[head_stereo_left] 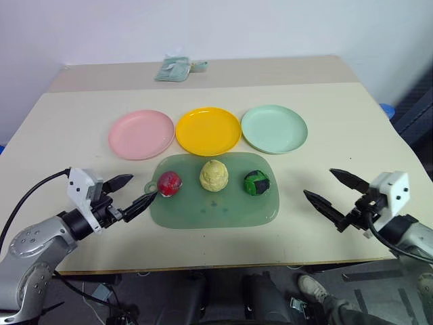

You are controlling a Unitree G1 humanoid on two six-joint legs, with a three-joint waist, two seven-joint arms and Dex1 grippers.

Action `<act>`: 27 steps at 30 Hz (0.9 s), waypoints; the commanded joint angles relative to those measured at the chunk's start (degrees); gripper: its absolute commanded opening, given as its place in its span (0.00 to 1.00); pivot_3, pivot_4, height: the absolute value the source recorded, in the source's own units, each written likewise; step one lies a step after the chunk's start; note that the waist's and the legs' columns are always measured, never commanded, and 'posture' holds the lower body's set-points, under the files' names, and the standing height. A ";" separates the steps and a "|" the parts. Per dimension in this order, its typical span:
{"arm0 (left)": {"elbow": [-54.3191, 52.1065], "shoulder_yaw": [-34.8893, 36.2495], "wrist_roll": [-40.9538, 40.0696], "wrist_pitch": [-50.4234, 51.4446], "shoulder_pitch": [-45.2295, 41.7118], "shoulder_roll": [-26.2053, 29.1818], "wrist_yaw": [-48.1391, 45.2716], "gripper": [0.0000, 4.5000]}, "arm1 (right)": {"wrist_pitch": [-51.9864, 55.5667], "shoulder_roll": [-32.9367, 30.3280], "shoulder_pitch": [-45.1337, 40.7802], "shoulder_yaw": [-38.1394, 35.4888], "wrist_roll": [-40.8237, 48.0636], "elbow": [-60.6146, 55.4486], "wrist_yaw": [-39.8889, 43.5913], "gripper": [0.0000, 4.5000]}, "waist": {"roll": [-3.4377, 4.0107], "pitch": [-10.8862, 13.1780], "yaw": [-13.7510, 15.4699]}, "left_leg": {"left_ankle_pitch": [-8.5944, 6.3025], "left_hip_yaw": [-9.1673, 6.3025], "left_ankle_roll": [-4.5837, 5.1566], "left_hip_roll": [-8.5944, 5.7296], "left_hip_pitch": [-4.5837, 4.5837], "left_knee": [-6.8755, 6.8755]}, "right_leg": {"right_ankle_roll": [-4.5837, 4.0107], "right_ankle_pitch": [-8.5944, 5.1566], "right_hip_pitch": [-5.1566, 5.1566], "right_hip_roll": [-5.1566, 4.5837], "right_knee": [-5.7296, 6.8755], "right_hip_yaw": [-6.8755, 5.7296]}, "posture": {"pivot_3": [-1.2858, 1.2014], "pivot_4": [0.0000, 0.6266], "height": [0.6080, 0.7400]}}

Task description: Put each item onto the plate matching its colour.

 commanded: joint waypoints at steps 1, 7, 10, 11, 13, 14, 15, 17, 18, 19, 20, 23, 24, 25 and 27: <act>-1.75 0.84 -4.31 3.13 -2.08 -0.64 2.07 1.00 | 1.67 -0.92 -3.76 0.87 2.56 -2.94 -0.79 0.98 | 0.00 0.00 -0.08 | 0.00 0.00 0.00 0.00 0.00 0.00 | 0.04 0.03 0.00 0.00 0.01 0.00 | 0.52 0.24 1.00; -2.50 -1.97 -1.82 4.37 -2.62 2.10 1.45 1.00 | 4.52 -3.42 -14.14 6.15 5.48 -3.20 1.89 0.98 | -0.01 0.00 -0.06 | 0.04 0.01 -0.02 0.01 0.00 -0.01 | 0.16 0.11 -0.04 0.02 0.03 0.00 | 0.52 0.24 1.00; 0.13 -4.53 3.23 0.17 -3.94 2.40 0.53 1.00 | 4.46 -4.67 -20.18 11.30 4.10 -1.24 4.88 0.98 | -0.01 0.00 -0.05 | 0.06 0.02 -0.04 0.02 0.00 0.01 | 0.07 0.15 -0.03 0.02 0.02 0.00 | 0.52 0.24 1.00; 1.35 -5.27 4.25 0.01 -4.97 2.18 1.09 1.00 | 4.26 -5.26 -21.83 12.81 3.43 -0.54 6.23 0.98 | -0.01 0.00 -0.02 | 0.06 0.02 -0.04 0.02 0.00 0.02 | 0.05 0.14 -0.01 0.02 0.01 0.00 | 0.52 0.24 1.00; 2.51 -7.00 5.60 -0.46 -6.93 1.69 1.23 1.00 | 4.50 -6.37 -24.25 14.79 3.53 0.51 8.75 0.98 | -0.06 0.01 0.17 | 0.07 0.01 -0.04 0.03 -0.01 0.06 | 0.02 0.16 -0.01 0.02 0.01 -0.03 | 0.52 0.24 1.00; 3.01 -8.01 6.73 -0.84 -7.75 1.58 1.35 1.00 | 4.48 -7.02 -25.08 15.51 3.58 0.85 10.15 0.98 | -0.07 0.01 0.22 | 0.07 0.00 -0.04 0.03 -0.01 0.07 | 0.04 0.16 0.02 0.03 0.01 -0.04 | 0.52 0.24 1.00; 3.47 -8.68 7.44 -1.12 -8.46 1.35 1.44 1.00 | 4.52 -7.58 -25.67 16.03 3.58 1.13 11.32 0.98 | -0.07 0.01 0.20 | 0.07 0.01 -0.04 0.03 -0.02 0.09 | 0.06 0.18 0.01 0.02 -0.01 -0.04 | 0.52 0.24 1.00; 4.46 -9.34 8.14 -1.27 -9.48 0.77 1.74 1.00 | 4.49 -8.46 -26.30 16.81 3.38 1.57 13.18 0.98 | -0.09 0.01 0.13 | 0.05 0.02 0.01 0.01 -0.03 0.09 | 0.12 0.21 0.02 0.01 -0.04 -0.04 | 0.52 0.24 1.00; 5.03 -9.72 8.87 -1.25 -9.89 0.58 2.13 1.00 | 4.40 -8.77 -26.32 16.95 3.30 1.83 13.95 0.98 | -0.10 0.01 0.03 | 0.04 0.02 0.02 0.01 -0.03 0.09 | 0.14 0.23 0.02 0.01 -0.05 -0.03 | 0.52 0.24 1.00; 5.71 -10.03 9.65 -1.12 -10.30 0.38 2.56 1.00 | 4.31 -8.94 -26.32 17.10 3.14 2.09 14.53 0.98 | -0.09 0.01 0.02 | 0.03 0.02 0.02 0.01 -0.03 0.09 | 0.16 0.24 0.00 0.01 -0.04 -0.03 | 0.52 0.24 1.00; 6.18 -10.39 10.12 -1.21 -10.68 -0.05 2.78 1.00 | 4.05 -9.04 -26.35 17.29 2.83 2.48 15.04 0.98 | -0.09 0.01 -0.02 | 0.03 0.02 0.02 0.02 -0.02 0.08 | 0.18 0.25 -0.01 0.01 -0.03 -0.03 | 0.52 0.24 1.00; 7.00 -13.14 11.97 -1.59 -11.72 -1.72 3.32 1.00 | 2.29 -8.98 -26.51 18.57 1.20 4.30 17.28 0.98 | -0.09 0.01 -0.08 | 0.04 0.02 0.01 0.02 -0.02 0.07 | 0.24 0.31 -0.04 0.02 0.02 -0.03 | 0.52 0.24 1.00; 7.42 -13.80 12.64 -1.77 -12.14 -2.17 3.34 1.00 | 1.58 -8.75 -26.76 19.06 0.56 5.11 17.87 0.98 | -0.09 0.01 -0.04 | 0.05 0.03 0.00 0.02 -0.02 0.08 | 0.23 0.32 -0.04 0.02 0.02 -0.03 | 0.52 0.24 1.00; 7.73 -14.11 13.09 -1.91 -12.42 -2.47 3.30 1.00 | 1.08 -8.56 -26.96 19.36 0.13 5.68 18.24 0.98 | -0.09 0.01 -0.03 | 0.05 0.03 0.00 0.02 -0.02 0.10 | 0.22 0.33 -0.03 0.02 0.02 -0.03 | 0.52 0.24 1.00; 8.83 -14.77 13.96 -2.08 -13.25 -2.84 3.11 1.00 | -0.02 -7.95 -27.65 19.88 -0.59 7.07 18.86 0.98 | -0.09 0.01 -0.04 | 0.06 0.03 -0.01 0.03 -0.02 0.15 | 0.21 0.37 -0.02 0.03 0.04 -0.03 | 0.52 0.24 1.00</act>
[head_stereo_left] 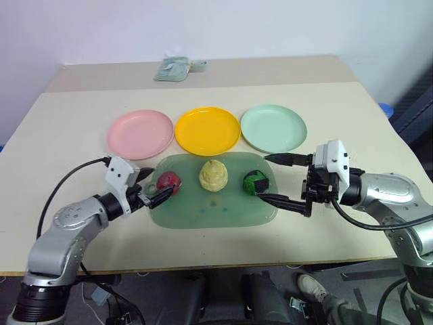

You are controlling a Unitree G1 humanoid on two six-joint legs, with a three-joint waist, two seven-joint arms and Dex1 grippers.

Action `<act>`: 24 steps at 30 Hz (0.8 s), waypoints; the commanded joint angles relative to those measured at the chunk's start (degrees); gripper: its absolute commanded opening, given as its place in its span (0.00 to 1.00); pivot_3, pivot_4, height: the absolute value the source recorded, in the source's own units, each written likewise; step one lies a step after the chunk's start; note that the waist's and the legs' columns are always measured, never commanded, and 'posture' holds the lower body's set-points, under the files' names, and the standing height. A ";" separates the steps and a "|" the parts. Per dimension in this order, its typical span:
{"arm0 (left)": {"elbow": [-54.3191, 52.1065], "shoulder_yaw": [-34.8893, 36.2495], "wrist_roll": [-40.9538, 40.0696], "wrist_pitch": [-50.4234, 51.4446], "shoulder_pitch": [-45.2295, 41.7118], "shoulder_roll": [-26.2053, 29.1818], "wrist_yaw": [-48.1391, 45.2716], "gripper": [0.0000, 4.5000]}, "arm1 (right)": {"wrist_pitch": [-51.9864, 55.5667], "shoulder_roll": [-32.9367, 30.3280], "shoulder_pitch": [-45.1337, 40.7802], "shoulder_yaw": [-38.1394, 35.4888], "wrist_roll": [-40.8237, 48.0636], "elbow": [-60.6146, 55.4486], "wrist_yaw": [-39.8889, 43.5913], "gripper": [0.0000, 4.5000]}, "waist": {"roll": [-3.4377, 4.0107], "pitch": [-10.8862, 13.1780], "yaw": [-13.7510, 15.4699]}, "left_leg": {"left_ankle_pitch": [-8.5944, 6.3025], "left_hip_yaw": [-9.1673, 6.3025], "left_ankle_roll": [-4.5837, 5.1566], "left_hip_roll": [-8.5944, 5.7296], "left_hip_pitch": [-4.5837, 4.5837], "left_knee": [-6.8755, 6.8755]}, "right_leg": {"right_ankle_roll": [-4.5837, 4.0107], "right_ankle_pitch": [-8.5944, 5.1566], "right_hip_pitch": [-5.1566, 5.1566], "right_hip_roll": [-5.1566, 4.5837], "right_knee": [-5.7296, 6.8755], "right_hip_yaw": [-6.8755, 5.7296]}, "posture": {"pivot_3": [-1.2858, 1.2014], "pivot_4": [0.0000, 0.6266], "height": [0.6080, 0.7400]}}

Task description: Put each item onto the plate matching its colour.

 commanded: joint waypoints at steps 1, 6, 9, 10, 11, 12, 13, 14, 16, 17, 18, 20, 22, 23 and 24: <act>1.01 -0.71 1.67 -1.44 -2.08 -0.08 -0.20 1.00 | -2.95 0.85 -1.86 0.16 -1.02 1.26 1.35 0.98 | 0.01 0.00 0.04 | 0.00 0.00 -0.01 0.00 0.00 0.04 | 0.00 0.01 0.00 0.00 0.02 0.00 | 0.52 0.24 1.00; 5.40 -2.94 4.58 -1.30 -5.24 -1.36 0.90 1.00 | -4.98 1.66 -2.48 0.66 -2.24 3.09 2.53 0.98 | 0.01 0.00 0.09 | 0.01 0.00 -0.01 0.00 0.00 0.13 | 0.01 0.03 0.03 0.02 0.04 0.00 | 0.52 0.24 1.00; 7.49 -4.12 6.04 -1.40 -6.53 -2.68 1.36 0.88 | -5.67 1.87 -2.39 0.54 -2.64 3.51 2.89 1.00 | 0.01 0.00 0.10 | 0.00 0.00 0.00 -0.01 -0.01 0.17 | 0.08 0.08 0.04 0.02 0.04 0.00 | 0.52 0.24 1.00; 7.76 -4.48 6.31 -1.48 -6.70 -3.14 1.37 0.81 | -5.92 1.86 -2.27 0.40 -2.76 3.63 3.00 1.00 | 0.00 0.00 0.07 | 0.00 0.00 0.00 -0.01 -0.01 0.19 | 0.10 0.09 0.05 0.02 0.04 0.00 | 0.52 0.24 1.00; 7.95 -4.77 6.59 -1.58 -6.82 -3.59 1.46 0.69 | -6.18 1.86 -2.14 0.26 -2.90 3.73 3.02 1.00 | 0.00 0.00 0.06 | 0.00 0.00 0.00 -0.01 -0.01 0.20 | 0.11 0.10 0.05 0.02 0.04 0.00 | 0.52 0.24 1.00; 8.10 -4.88 6.89 -1.70 -6.85 -3.95 1.65 0.59 | -6.36 1.88 -2.05 0.20 -3.03 3.72 2.96 1.00 | 0.01 -0.01 0.06 | -0.01 0.00 0.01 -0.01 -0.01 0.21 | 0.11 0.10 0.05 0.02 0.04 0.00 | 0.52 0.24 1.00; 8.12 -5.00 7.40 -2.20 -6.83 -4.35 1.95 0.52 | -6.53 1.86 -1.94 0.08 -3.08 3.75 2.92 1.00 | 0.01 -0.01 0.04 | 0.00 0.00 0.01 0.00 -0.01 0.21 | 0.10 0.11 0.05 0.02 0.05 0.00 | 0.52 0.24 1.00; 8.18 -4.99 7.76 -2.62 -6.79 -4.55 2.09 0.48 | -6.60 1.88 -1.90 0.09 -3.12 3.71 2.83 1.00 | 0.01 -0.01 0.02 | 0.00 0.00 0.01 0.00 -0.01 0.21 | 0.10 0.11 0.05 0.02 0.07 0.00 | 0.52 0.24 1.00; 8.55 -3.65 7.62 -3.83 -7.37 -6.24 3.75 0.48 | -7.01 1.97 -1.57 -0.20 -3.36 3.68 2.42 1.00 | 0.01 -0.01 0.05 | 0.00 0.00 0.00 0.00 -0.01 0.21 | 0.10 0.11 0.05 0.02 0.06 0.00 | 0.52 0.24 1.00; 8.98 -2.29 7.35 -4.10 -8.66 -7.72 5.79 0.48 | -7.19 2.04 -1.43 -0.28 -3.48 3.65 2.25 1.00 | 0.01 -0.01 0.06 | -0.01 0.00 0.01 0.00 -0.01 0.22 | 0.10 0.11 0.05 0.02 0.06 0.00 | 0.52 0.24 1.00; 9.64 -1.09 7.51 -4.50 -10.23 -9.10 8.14 0.48 | -7.34 2.13 -1.35 -0.33 -3.60 3.65 2.09 1.00 | 0.01 -0.01 0.14 | -0.01 0.00 0.01 -0.01 -0.01 0.24 | 0.10 0.11 0.06 0.02 0.06 0.00 | 0.52 0.24 1.00; 11.85 1.84 7.16 -3.46 -15.50 -12.15 13.93 0.48 | -7.56 2.63 -1.37 -0.34 -3.81 3.65 1.44 1.00 | -0.05 0.03 0.66 | -0.01 -0.05 0.00 0.00 -0.04 0.36 | 0.12 0.12 0.08 0.04 0.10 -0.04 | 0.52 0.24 1.00; 16.28 4.47 8.44 -2.98 -22.08 -14.49 20.87 0.48 | -7.71 3.20 -1.71 -0.17 -4.05 3.79 0.83 1.00 | -0.10 0.04 1.49 | -0.01 -0.09 0.00 0.00 -0.06 0.55 | 0.15 0.19 0.12 0.08 0.17 -0.08 | 0.52 0.24 1.00; 18.69 5.38 9.52 -3.09 -24.83 -15.17 23.97 0.48 | -7.84 3.53 -2.02 -0.01 -4.31 3.97 0.54 1.00 | -0.10 0.03 1.59 | -0.01 -0.09 0.00 0.00 -0.06 0.62 | 0.18 0.22 0.15 0.10 0.17 -0.09 | 0.52 0.24 1.00; 22.15 5.99 11.26 -4.05 -27.75 -15.54 27.23 0.48 | -8.15 4.05 -2.45 0.18 -4.75 4.28 0.17 1.00 | -0.10 0.03 1.59 | -0.01 -0.09 -0.01 0.00 -0.06 0.66 | 0.21 0.24 0.19 0.09 0.17 -0.10 | 0.52 0.24 1.00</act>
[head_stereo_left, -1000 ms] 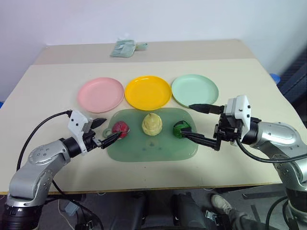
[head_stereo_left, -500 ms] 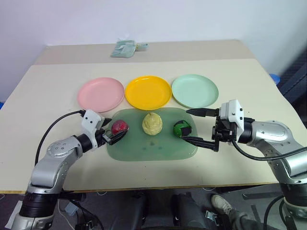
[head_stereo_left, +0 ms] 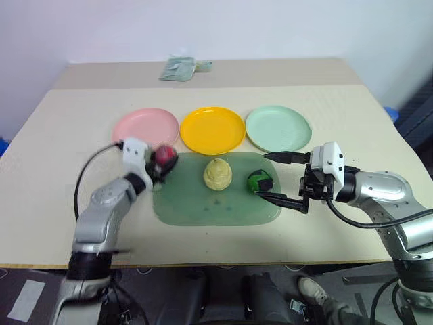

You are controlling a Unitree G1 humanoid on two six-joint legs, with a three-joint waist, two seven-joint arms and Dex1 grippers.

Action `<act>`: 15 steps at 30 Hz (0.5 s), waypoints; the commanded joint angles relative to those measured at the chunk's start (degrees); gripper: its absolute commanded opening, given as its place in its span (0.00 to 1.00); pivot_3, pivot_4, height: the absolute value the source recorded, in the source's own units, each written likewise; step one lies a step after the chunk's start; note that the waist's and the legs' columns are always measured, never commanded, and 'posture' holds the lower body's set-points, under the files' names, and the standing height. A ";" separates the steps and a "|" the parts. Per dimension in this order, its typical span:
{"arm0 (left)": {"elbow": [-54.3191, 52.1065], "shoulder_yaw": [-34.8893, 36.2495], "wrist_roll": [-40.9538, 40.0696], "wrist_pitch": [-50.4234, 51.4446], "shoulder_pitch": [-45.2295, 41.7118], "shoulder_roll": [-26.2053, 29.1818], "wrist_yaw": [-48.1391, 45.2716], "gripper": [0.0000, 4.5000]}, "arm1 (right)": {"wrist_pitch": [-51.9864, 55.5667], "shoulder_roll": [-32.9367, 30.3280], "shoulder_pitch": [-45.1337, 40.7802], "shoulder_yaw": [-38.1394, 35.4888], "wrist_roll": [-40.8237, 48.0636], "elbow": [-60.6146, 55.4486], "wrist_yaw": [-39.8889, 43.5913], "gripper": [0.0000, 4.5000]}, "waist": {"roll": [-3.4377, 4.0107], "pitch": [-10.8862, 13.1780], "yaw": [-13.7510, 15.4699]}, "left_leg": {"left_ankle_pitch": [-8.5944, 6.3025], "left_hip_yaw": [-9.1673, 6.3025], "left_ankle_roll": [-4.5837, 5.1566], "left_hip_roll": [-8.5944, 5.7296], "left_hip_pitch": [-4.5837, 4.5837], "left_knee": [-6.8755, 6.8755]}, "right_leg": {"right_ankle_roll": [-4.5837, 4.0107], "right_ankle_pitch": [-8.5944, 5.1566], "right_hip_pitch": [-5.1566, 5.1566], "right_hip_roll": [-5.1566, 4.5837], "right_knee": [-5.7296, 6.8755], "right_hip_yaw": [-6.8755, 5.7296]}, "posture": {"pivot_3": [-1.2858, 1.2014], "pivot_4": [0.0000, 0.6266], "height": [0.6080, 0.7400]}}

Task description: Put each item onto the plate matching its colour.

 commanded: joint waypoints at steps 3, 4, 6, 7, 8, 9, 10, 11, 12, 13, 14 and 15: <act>16.43 5.07 6.92 -5.17 -12.34 -1.17 14.84 0.48 | -2.73 2.44 -2.93 -0.03 -1.84 1.32 -2.13 1.00 | 0.00 -0.03 -0.12 | 0.06 0.03 -0.09 -0.05 0.02 0.03 | 0.09 0.05 0.04 -0.01 -0.02 0.01 | 0.52 0.24 1.00; 20.59 5.49 7.77 -6.65 -14.33 -1.37 16.54 0.48 | -3.15 2.91 -3.47 0.27 -2.37 2.06 -2.43 1.00 | -0.01 -0.03 -0.16 | 0.12 0.07 -0.19 -0.05 0.02 0.02 | 0.10 0.06 0.03 -0.01 -0.02 0.03 | 0.52 0.24 1.00; 28.12 5.60 9.02 -10.14 -17.59 -1.70 18.32 0.48 | -4.08 4.21 -4.60 0.72 -3.49 3.86 -3.27 1.00 | -0.02 -0.02 -0.13 | 0.15 0.08 -0.25 -0.06 0.02 0.01 | 0.11 0.07 0.02 -0.01 -0.03 0.04 | 0.52 0.24 1.00; 31.37 5.48 9.59 -11.80 -18.87 -1.82 18.98 0.48 | -4.44 4.91 -5.15 0.89 -3.89 4.78 -3.70 1.00 | -0.04 -0.03 -0.15 | 0.16 0.08 -0.25 -0.06 0.01 0.00 | 0.12 0.07 0.00 -0.01 -0.03 0.04 | 0.52 0.24 1.00; 34.58 5.71 9.53 -13.53 -20.14 -2.21 19.15 0.48 | -4.80 5.63 -5.80 1.16 -4.34 5.79 -4.07 1.00 | -0.06 -0.02 -0.14 | 0.16 0.09 -0.25 -0.06 0.02 0.01 | 0.12 0.07 0.00 -0.01 -0.02 0.05 | 0.52 0.24 1.00; 37.20 5.80 9.53 -15.10 -21.12 -2.56 19.21 0.48 | -5.16 6.24 -6.36 1.41 -4.82 6.66 -4.33 1.00 | -0.07 -0.02 -0.14 | 0.16 0.09 -0.25 -0.07 0.01 0.01 | 0.12 0.08 -0.01 -0.01 -0.02 0.04 | 0.52 0.24 1.00; 39.64 5.70 9.72 -16.34 -21.84 -2.77 19.14 0.48 | -5.45 6.82 -7.00 1.73 -5.32 7.53 -4.61 1.00 | -0.08 -0.01 -0.15 | 0.16 0.09 -0.25 -0.08 0.00 0.01 | 0.13 0.08 -0.02 -0.02 -0.02 0.05 | 0.52 0.24 1.00; 41.39 5.89 9.21 -17.26 -22.30 -3.10 18.21 0.59 | -5.63 7.27 -7.55 1.99 -5.67 8.21 -4.81 1.00 | -0.10 0.00 -0.16 | 0.16 0.09 -0.25 -0.08 0.00 0.02 | 0.14 0.09 -0.02 -0.03 -0.01 0.05 | 0.52 0.24 1.00; 42.42 5.75 8.97 -18.09 -22.31 -3.34 17.12 0.71 | -5.75 7.68 -8.13 2.22 -6.09 8.86 -5.04 1.00 | -0.10 0.00 -0.17 | 0.16 0.09 -0.25 -0.08 0.00 0.03 | 0.15 0.09 -0.01 -0.02 -0.01 0.05 | 0.52 0.24 1.00; 43.00 5.40 9.19 -18.73 -22.12 -3.44 16.58 0.80 | -5.90 7.99 -8.58 2.36 -6.56 9.35 -5.26 1.00 | -0.10 0.00 -0.16 | 0.16 0.10 -0.25 -0.09 0.00 0.04 | 0.16 0.10 -0.01 -0.03 -0.01 0.05 | 0.52 0.24 1.00; 42.80 5.25 9.13 -19.19 -21.62 -3.60 15.94 0.92 | -5.88 8.22 -9.01 2.47 -6.89 9.68 -5.39 1.00 | -0.10 0.00 -0.21 | 0.16 0.10 -0.25 -0.10 0.00 0.03 | 0.16 0.11 -0.01 -0.04 -0.01 0.05 | 0.52 0.24 1.00; 42.07 5.25 8.99 -19.58 -21.02 -3.73 15.47 0.99 | -5.77 8.39 -9.36 2.55 -7.11 9.86 -5.47 1.00 | -0.10 0.00 -0.24 | 0.16 0.10 -0.24 -0.10 0.00 0.03 | 0.16 0.11 -0.01 -0.03 -0.01 0.06 | 0.52 0.24 1.00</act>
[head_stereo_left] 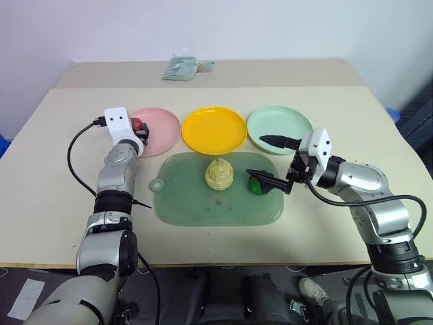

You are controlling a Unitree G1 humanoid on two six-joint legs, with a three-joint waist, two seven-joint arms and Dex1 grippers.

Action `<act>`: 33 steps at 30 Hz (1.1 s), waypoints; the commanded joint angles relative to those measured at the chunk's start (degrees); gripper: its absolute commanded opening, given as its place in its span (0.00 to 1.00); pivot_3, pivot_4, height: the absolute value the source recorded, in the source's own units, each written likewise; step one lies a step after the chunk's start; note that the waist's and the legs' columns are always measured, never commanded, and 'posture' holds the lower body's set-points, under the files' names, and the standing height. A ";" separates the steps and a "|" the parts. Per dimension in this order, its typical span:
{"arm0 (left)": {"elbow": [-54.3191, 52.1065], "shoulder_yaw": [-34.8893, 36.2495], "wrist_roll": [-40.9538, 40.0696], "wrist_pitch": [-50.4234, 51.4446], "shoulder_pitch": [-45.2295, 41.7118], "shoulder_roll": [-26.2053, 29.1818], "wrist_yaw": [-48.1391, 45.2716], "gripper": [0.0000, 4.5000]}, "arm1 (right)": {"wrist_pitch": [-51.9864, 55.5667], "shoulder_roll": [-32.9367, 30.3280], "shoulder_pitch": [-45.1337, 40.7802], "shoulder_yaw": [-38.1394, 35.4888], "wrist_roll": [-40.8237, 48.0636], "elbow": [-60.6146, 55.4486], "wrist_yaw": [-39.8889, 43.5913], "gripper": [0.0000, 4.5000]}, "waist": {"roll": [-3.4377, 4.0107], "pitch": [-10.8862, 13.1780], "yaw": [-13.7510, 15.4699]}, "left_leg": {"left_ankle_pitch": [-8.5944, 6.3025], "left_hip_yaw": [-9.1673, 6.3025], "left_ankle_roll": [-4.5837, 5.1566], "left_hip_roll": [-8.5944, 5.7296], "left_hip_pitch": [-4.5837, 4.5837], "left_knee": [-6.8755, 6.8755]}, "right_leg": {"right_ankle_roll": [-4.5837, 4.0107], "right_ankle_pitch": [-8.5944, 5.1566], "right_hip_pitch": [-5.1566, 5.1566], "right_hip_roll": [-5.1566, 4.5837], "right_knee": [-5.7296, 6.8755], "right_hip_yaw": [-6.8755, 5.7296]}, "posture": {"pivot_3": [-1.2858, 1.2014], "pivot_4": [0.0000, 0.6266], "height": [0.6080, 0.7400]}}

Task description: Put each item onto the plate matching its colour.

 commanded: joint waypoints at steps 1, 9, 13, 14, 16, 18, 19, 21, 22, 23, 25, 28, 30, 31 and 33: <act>-2.55 0.16 -0.31 -3.02 0.44 -0.06 -1.97 0.99 | -1.16 0.59 -2.04 -0.31 -0.60 -0.20 -0.73 1.00 | 0.00 0.00 -0.04 | 0.00 0.00 0.00 0.00 0.00 0.00 | 0.00 0.00 -0.01 0.00 0.00 0.01 | 0.52 0.24 1.00; -35.24 0.59 -9.69 4.91 20.58 4.15 -17.25 0.99 | 4.04 3.37 -5.24 2.71 1.13 -1.89 -1.24 1.00 | 0.02 -0.01 -2.04 | 0.00 0.12 0.00 0.03 -0.01 -0.10 | -0.01 0.00 -0.19 -0.01 0.16 0.18 | 0.52 0.24 1.00; -49.52 0.45 -17.21 8.40 32.04 8.99 -29.27 0.99 | 6.20 5.16 -6.55 5.44 1.27 -1.68 -0.14 1.00 | 0.03 -0.02 -2.70 | -0.01 0.19 0.01 0.06 -0.01 -0.13 | -0.04 -0.02 -0.28 0.00 0.27 0.26 | 0.52 0.24 1.00; -51.95 0.87 -18.97 8.62 35.08 10.94 -33.21 0.99 | 6.40 5.61 -6.85 6.57 0.87 -1.15 0.37 1.00 | 0.05 -0.03 -2.73 | -0.04 0.19 0.06 0.06 -0.01 -0.11 | -0.04 -0.02 -0.28 0.00 0.28 0.25 | 0.52 0.24 1.00; -55.41 1.62 -22.09 9.02 39.91 14.45 -40.01 0.99 | 6.38 6.37 -7.37 8.45 -0.07 0.10 1.15 1.00 | 0.06 -0.03 -2.85 | -0.12 0.22 0.18 0.06 0.00 -0.10 | -0.05 -0.02 -0.27 -0.01 0.27 0.27 | 0.52 0.24 1.00; -57.98 2.16 -24.57 7.95 44.70 18.31 -47.84 0.99 | 6.02 7.53 -8.35 10.33 -1.44 2.39 1.50 1.00 | 0.09 -0.03 -2.79 | -0.14 0.26 0.21 0.07 0.00 -0.13 | -0.07 -0.03 -0.32 0.00 0.28 0.30 | 0.52 0.24 1.00; -58.99 2.54 -25.89 7.70 46.71 19.86 -51.22 0.99 | 5.66 8.17 -8.91 11.20 -2.18 3.75 1.56 1.00 | 0.09 -0.03 -2.78 | -0.15 0.26 0.24 0.07 0.00 -0.14 | -0.08 -0.04 -0.31 0.00 0.29 0.30 | 0.52 0.24 1.00; -61.02 3.11 -28.21 8.17 49.87 22.25 -55.83 0.99 | 4.77 9.62 -10.31 12.57 -3.85 7.09 1.42 1.00 | 0.12 -0.01 -2.67 | -0.18 0.27 0.27 0.08 0.00 -0.13 | -0.10 -0.04 -0.42 0.00 0.27 0.30 | 0.52 0.24 1.00; -62.17 3.17 -28.32 7.65 52.20 23.92 -58.82 0.99 | 4.07 10.57 -11.32 13.37 -5.03 9.40 1.21 1.00 | 0.10 -0.02 -2.76 | -0.18 0.26 0.27 0.08 0.00 -0.13 | -0.11 -0.04 -0.43 -0.02 0.28 0.30 | 0.52 0.24 1.00; -62.91 3.21 -28.25 7.18 53.81 25.06 -60.83 0.99 | 3.52 11.24 -12.03 13.87 -5.87 11.05 1.13 1.00 | 0.11 -0.02 -2.78 | -0.18 0.26 0.28 0.08 0.01 -0.12 | -0.11 -0.04 -0.52 -0.01 0.26 0.29 | 0.52 0.24 1.00; -63.80 3.36 -27.32 5.51 56.63 26.88 -64.19 0.99 | 2.86 12.42 -13.40 14.54 -7.17 14.09 1.20 1.00 | 0.12 -0.01 -2.83 | -0.19 0.29 0.28 0.08 0.01 -0.15 | -0.12 -0.04 -0.51 -0.01 0.24 0.31 | 0.52 0.24 1.00; -65.52 4.85 -28.46 4.81 60.58 28.94 -68.42 0.99 | 1.57 13.79 -15.15 15.73 -9.31 18.28 1.74 1.00 | 0.14 -0.01 -2.86 | -0.18 0.29 0.28 0.09 0.01 -0.19 | -0.13 -0.04 -0.55 0.00 0.23 0.31 | 0.52 0.24 1.00; -66.17 5.14 -28.35 4.38 61.89 29.79 -69.87 0.99 | 1.03 14.19 -15.68 16.12 -10.12 19.81 2.43 1.00 | 0.15 -0.01 -2.79 | -0.19 0.31 0.28 0.09 0.01 -0.19 | -0.13 -0.04 -0.57 0.00 0.23 0.32 | 0.52 0.24 1.00; -66.37 5.16 -28.11 4.11 62.24 30.00 -70.22 0.99 | 0.90 14.32 -15.83 16.29 -10.35 20.32 2.83 1.00 | 0.15 0.00 -2.73 | -0.19 0.31 0.27 0.09 0.01 -0.19 | -0.13 -0.04 -0.56 0.00 0.23 0.31 | 0.52 0.24 1.00; -66.60 5.19 -27.93 3.87 62.45 29.94 -70.19 0.99 | 0.79 14.57 -15.99 16.38 -10.74 20.97 3.38 1.00 | 0.15 0.00 -2.75 | -0.19 0.30 0.27 0.09 0.02 -0.20 | -0.13 -0.04 -0.56 0.01 0.23 0.31 | 0.52 0.24 1.00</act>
